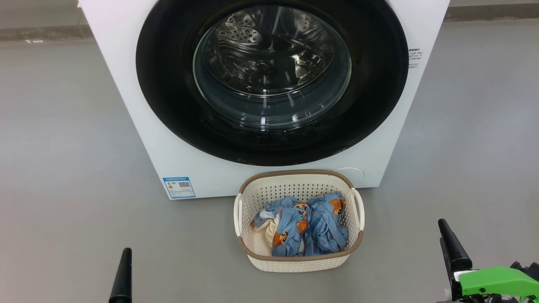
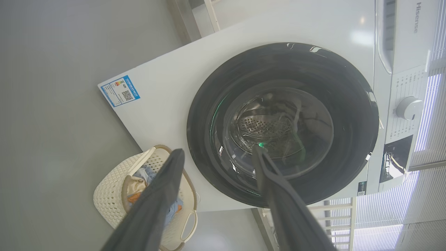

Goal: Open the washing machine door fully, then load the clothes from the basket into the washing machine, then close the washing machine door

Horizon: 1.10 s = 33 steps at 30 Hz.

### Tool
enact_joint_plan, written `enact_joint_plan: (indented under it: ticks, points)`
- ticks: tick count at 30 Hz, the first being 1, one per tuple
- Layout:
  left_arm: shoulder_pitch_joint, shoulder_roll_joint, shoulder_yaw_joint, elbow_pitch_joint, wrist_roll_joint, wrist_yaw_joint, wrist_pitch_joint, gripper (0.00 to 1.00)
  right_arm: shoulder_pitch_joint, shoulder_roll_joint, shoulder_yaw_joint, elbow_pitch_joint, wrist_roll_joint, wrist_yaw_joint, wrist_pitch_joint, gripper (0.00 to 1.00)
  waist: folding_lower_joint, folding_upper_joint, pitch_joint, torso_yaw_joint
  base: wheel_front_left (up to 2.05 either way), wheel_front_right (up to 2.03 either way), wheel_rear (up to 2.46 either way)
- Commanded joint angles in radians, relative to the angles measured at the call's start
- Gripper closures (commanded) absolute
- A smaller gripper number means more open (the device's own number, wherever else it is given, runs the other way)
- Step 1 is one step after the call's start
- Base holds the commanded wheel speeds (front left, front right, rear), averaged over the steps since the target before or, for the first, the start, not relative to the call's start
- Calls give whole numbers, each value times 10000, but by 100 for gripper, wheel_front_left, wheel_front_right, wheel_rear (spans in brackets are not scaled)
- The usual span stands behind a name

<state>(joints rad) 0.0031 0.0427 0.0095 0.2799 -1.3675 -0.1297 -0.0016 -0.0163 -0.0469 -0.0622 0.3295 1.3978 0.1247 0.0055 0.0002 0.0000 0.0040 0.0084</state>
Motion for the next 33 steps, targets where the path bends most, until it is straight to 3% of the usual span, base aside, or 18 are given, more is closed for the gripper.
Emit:
enact_joint_plan:
  ticks: [1, 33]
  points:
    - [-363, 159, 66, -353, 343, -3, -108, 0, -499, -219, 169, -313, -429, 24, -144, 0, -1, 0, -3, 3, 0, 0, 0]
    - [-420, 237, -187, -324, 4615, -5, -981, 0, -689, -702, 1036, -553, -4349, 37, -1029, 0, -1, 0, -21, 131, 0, 0, 0]
